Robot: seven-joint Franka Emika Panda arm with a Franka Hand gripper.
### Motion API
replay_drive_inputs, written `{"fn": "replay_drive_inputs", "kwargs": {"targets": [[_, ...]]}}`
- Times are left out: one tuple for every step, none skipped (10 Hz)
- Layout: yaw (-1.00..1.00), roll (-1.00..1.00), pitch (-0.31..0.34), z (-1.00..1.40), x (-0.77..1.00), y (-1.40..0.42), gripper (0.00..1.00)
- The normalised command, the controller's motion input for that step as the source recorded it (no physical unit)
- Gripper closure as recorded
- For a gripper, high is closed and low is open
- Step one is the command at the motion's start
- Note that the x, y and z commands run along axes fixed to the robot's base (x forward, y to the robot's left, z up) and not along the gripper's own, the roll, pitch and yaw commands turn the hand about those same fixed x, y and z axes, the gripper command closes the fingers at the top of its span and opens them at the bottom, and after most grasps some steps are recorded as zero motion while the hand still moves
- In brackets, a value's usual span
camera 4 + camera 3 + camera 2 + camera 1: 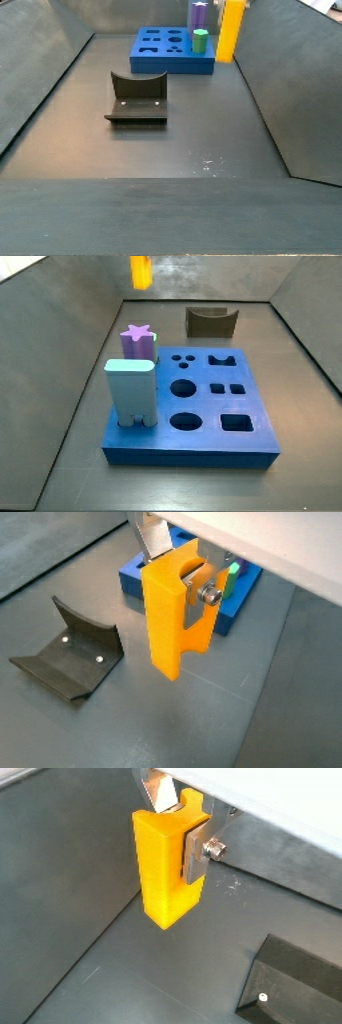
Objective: Pick up the arch object. Move up. Rotate the arch object. Move to above the board. Insert the arch object.
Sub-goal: Rotate the arch object.
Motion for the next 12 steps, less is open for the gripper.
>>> {"fn": "replay_drive_inputs", "kwargs": {"targets": [[0.02,0.02,0.081,0.67,0.04,-0.01,1.00],[0.02,0.03,0.079,0.59,0.03,-0.01,1.00],[0.02,0.04,0.081,0.43,0.02,-0.01,1.00],[0.02,0.05,0.083,0.30,0.01,-0.01,1.00],[-0.87,0.08,0.114,0.00,0.00,0.00,1.00],[-0.85,0.08,0.108,-0.11,0.00,0.00,1.00],[-0.58,0.05,0.082,-0.10,0.02,0.01,1.00],[-0.34,0.04,0.056,-0.05,0.03,0.02,1.00],[-0.22,0.04,0.050,-0.04,0.04,0.02,1.00],[-1.00,0.00,0.000,0.00,0.05,0.01,1.00],[-1.00,0.00,-0.002,0.01,0.05,0.01,1.00],[-1.00,0.00,-0.001,0.01,0.05,0.01,1.00]]}}
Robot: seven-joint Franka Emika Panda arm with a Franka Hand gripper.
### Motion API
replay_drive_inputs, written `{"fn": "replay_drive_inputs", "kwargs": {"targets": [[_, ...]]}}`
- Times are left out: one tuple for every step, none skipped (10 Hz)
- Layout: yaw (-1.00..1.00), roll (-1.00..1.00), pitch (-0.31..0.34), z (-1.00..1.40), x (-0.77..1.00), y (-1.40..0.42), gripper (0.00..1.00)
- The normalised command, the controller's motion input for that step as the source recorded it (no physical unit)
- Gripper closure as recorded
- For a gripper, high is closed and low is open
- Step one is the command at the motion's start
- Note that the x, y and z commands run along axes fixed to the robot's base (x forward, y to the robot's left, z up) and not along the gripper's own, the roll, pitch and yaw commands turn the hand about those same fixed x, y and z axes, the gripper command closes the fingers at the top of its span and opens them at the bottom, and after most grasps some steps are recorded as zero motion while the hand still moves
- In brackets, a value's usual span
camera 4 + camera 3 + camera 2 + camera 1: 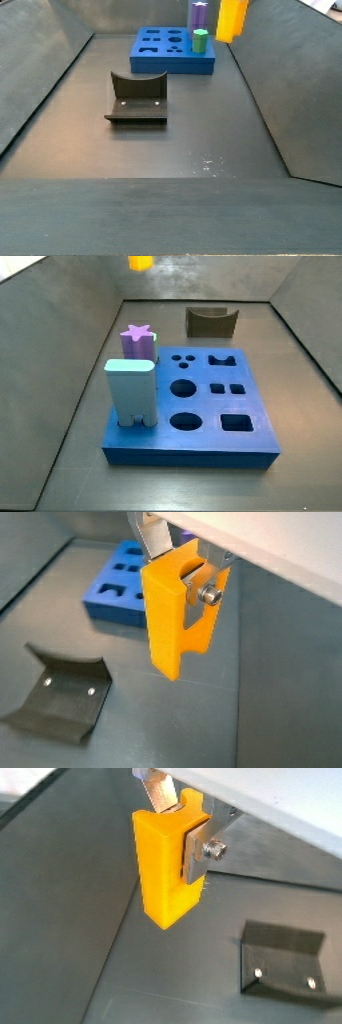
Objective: Pick up the arch object. Move up. Rotate the arch object. Move to above the board. Insert the arch object.
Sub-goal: Rotate the arch object.
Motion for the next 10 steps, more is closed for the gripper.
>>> {"fn": "replay_drive_inputs", "kwargs": {"targets": [[-1.00,0.00,0.001,0.00,0.04,0.01,1.00],[-1.00,0.00,0.001,0.00,0.04,0.01,1.00],[-1.00,0.00,0.002,0.00,0.04,0.01,1.00],[-1.00,0.00,0.003,0.00,0.03,0.01,1.00],[-1.00,-0.01,0.004,0.00,0.03,0.01,1.00],[-1.00,-0.01,0.006,0.00,0.03,0.01,1.00],[-0.78,-0.01,0.006,0.00,0.03,0.01,1.00],[-0.62,-0.01,0.006,0.00,0.03,0.01,1.00],[-0.29,-0.01,0.006,-0.01,0.03,0.01,1.00],[-1.00,0.00,0.000,0.00,0.00,0.00,1.00]]}}
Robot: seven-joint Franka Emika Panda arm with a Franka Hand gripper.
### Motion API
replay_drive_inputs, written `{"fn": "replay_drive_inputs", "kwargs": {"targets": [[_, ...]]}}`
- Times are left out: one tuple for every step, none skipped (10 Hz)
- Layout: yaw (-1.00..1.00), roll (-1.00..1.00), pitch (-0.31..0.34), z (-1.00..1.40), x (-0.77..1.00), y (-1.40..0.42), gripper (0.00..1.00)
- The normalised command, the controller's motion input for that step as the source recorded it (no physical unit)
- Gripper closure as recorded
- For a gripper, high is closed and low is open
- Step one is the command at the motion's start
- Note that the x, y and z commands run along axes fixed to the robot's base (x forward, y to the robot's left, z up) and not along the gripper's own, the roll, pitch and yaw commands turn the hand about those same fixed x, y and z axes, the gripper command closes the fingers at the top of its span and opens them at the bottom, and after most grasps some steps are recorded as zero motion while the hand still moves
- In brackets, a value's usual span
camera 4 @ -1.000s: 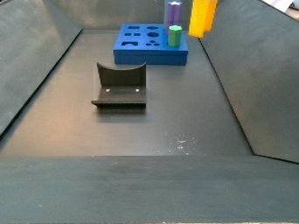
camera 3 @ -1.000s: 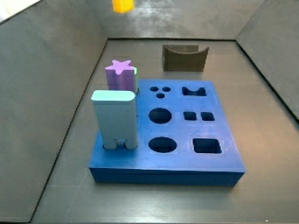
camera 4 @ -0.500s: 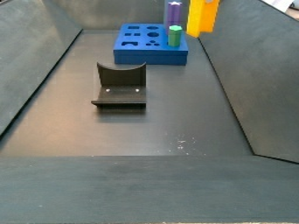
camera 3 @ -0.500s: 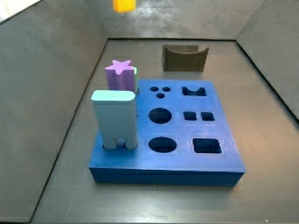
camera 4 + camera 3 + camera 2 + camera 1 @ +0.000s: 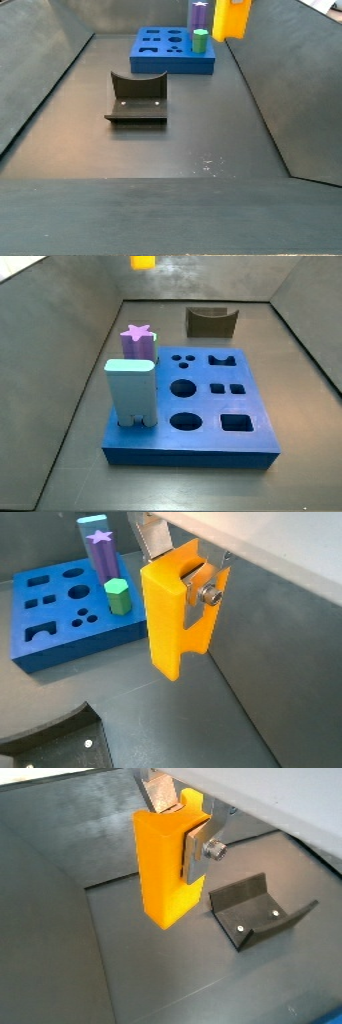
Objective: Pick up the arch object. Move up. Rotate the arch object. Move to above the board. Insert the arch object.
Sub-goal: Rotate the arch object.
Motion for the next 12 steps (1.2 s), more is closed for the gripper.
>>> {"fn": "replay_drive_inputs", "kwargs": {"targets": [[-1.00,0.00,0.000,0.00,0.00,0.00,1.00],[-1.00,0.00,0.000,0.00,0.00,0.00,1.00],[-0.85,0.00,0.000,0.00,0.00,0.00,1.00],[-0.62,0.00,0.000,0.00,0.00,0.01,1.00],[-0.37,0.00,-0.001,0.00,0.00,0.01,1.00],[-0.24,0.00,-0.001,0.00,0.00,0.01,1.00],[0.00,0.00,0.000,-1.00,0.00,0.00,1.00],[0.04,0.00,-0.010,-1.00,0.01,0.00,1.00],[0.04,0.00,-0.019,-1.00,0.02,0.00,1.00],[0.03,-0.01,-0.024,-1.00,0.02,0.00,1.00],[0.02,-0.02,-0.036,-1.00,0.02,0.00,1.00],[0.02,-0.02,-0.041,-1.00,0.02,0.00,1.00]]}}
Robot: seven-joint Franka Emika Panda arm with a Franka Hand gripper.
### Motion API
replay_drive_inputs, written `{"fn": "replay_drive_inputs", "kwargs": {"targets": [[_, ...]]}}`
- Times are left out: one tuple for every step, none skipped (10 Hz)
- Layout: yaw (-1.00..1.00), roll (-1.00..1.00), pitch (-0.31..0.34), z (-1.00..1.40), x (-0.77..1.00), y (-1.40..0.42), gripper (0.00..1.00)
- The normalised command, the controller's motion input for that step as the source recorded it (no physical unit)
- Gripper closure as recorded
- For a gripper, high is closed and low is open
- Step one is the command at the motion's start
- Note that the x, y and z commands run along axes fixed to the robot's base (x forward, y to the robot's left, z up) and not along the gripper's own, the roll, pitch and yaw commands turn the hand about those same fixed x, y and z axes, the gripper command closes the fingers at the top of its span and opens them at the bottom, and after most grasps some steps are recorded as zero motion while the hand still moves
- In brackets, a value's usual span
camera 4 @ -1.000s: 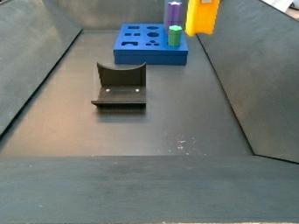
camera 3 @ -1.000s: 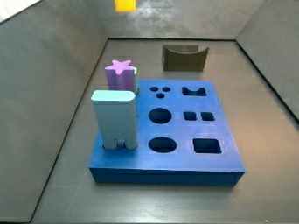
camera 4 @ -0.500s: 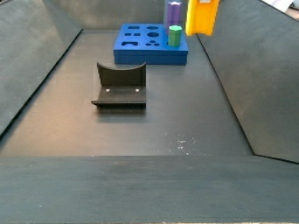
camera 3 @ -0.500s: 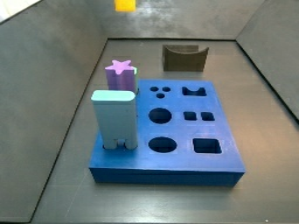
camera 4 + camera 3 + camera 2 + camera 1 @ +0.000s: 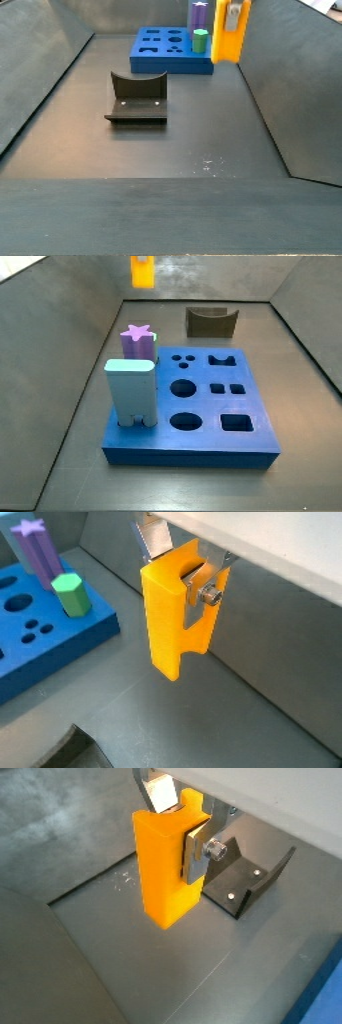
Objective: Pick up the arch object. Move up. Rotate the arch object. Move to above the board. Insert the arch object.
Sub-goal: Rotate the arch object.
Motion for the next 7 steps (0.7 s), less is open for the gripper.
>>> {"fn": "replay_drive_inputs", "kwargs": {"targets": [[0.01,-0.04,-0.041,-1.00,0.02,0.00,1.00],[0.01,-0.04,-0.040,-1.00,0.02,0.00,1.00],[0.01,-0.05,-0.043,-1.00,0.03,-0.01,1.00],[0.01,-0.06,-0.046,-1.00,0.03,-0.01,1.00],[0.01,-0.07,-0.048,-1.00,0.03,-0.01,1.00],[0.01,-0.08,-0.046,-1.00,0.03,-0.01,1.00],[0.01,-0.08,-0.048,-1.00,0.03,-0.01,1.00]]}}
